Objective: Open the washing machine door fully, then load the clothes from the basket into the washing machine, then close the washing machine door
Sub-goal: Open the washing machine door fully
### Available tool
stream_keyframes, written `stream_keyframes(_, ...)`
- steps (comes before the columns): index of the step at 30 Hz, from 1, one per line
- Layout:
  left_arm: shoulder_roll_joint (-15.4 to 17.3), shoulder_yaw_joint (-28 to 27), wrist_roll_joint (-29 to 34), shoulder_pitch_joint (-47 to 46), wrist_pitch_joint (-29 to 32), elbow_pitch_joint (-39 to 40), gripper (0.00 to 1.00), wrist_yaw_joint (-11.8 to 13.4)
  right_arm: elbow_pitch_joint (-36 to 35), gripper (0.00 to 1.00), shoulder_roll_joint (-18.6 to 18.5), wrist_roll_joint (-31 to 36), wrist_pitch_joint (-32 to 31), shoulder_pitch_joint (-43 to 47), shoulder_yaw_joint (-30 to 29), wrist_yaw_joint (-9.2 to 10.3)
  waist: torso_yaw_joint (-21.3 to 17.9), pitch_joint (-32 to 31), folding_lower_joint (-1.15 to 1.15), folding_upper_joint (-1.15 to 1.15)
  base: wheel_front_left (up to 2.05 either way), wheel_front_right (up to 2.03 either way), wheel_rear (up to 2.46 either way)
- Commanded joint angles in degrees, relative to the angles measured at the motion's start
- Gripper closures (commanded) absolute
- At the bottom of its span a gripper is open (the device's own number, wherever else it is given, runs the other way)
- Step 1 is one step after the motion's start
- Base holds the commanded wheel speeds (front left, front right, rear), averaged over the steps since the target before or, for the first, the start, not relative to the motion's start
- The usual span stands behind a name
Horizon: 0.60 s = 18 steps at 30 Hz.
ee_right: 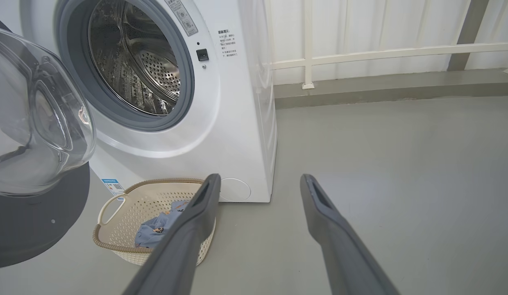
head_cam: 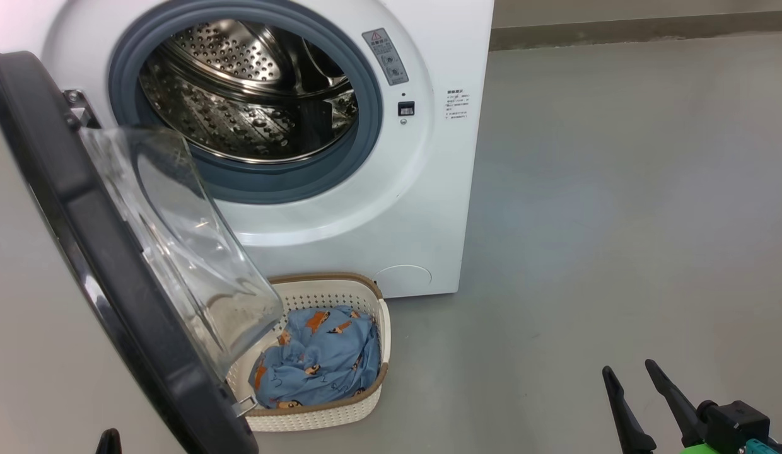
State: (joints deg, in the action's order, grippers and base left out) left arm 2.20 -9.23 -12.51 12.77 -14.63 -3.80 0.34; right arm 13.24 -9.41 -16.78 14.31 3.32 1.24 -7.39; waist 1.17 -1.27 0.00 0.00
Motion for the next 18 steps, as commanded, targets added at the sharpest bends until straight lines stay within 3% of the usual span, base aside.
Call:
stream_keyframes(1,0.67,-1.61,-0.2,-1.61,-0.37,1.18,1.0,0.24,-1.22,0.0,-1.02,0.13,0.69,-2.31,1.3,-0.1,0.0,0.03,0.0,0.0,0.0,0.0,0.0)
stream_keyframes(18,0.67,-2.36,-1.97,-1.82,-0.37,0.92,1.0,1.72,-1.69,0.0,-0.59,0.46,0.69,-2.29,0.41,-0.1,0.53,0.17,0.0,0.0,0.0,0.0,0.0)
